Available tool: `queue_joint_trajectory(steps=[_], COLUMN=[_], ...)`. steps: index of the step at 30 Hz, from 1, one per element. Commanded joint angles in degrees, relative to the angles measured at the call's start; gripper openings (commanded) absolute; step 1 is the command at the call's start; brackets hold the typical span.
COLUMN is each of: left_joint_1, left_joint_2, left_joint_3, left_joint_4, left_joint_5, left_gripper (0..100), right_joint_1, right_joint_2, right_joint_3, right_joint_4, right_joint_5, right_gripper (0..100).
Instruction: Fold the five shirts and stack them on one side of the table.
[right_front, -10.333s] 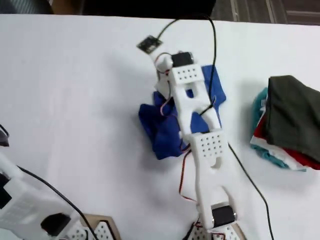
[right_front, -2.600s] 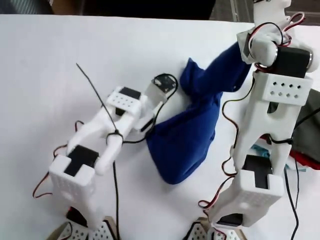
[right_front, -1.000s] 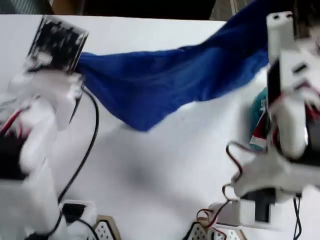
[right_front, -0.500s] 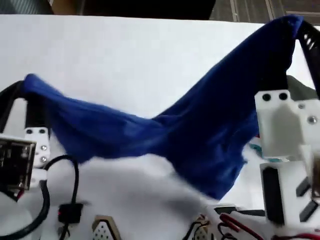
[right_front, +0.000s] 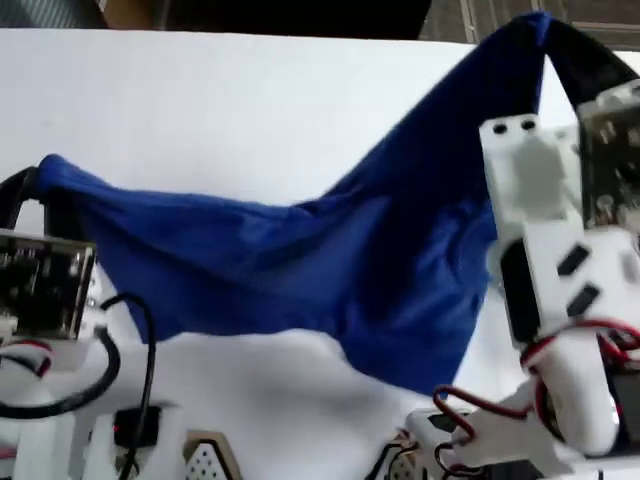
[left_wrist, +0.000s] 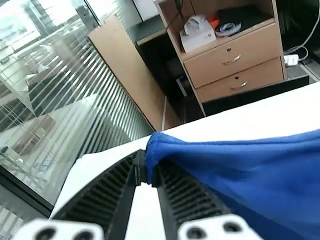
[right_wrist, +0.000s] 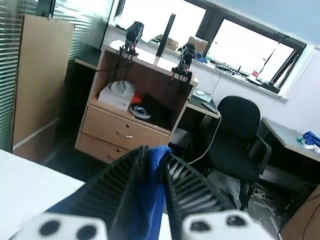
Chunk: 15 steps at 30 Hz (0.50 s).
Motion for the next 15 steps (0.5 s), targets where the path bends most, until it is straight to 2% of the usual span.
queue_joint_trajectory(steps=[1, 9, 15], left_joint_1=[-0.5, -0.4, -0.5], left_joint_2=[-0.4, -0.4, -0.7], left_joint_3=[-0.7, -0.7, 1.2], left_joint_4=[-1.6, 2.0, 4.7], left_joint_5=[-0.3, 3.0, 4.5], left_gripper=[3, 2, 2], right_joint_1=[-0.3, -0.4, -0.4], right_joint_2=[-1.1, -1.1, -1.1], right_joint_3=[-1.1, -8.5, -11.3], right_joint_4=[-1.6, 2.5, 0.8], right_joint_5=[-0.4, -0.3, -0.1], right_gripper=[2.1, 2.1, 2.1])
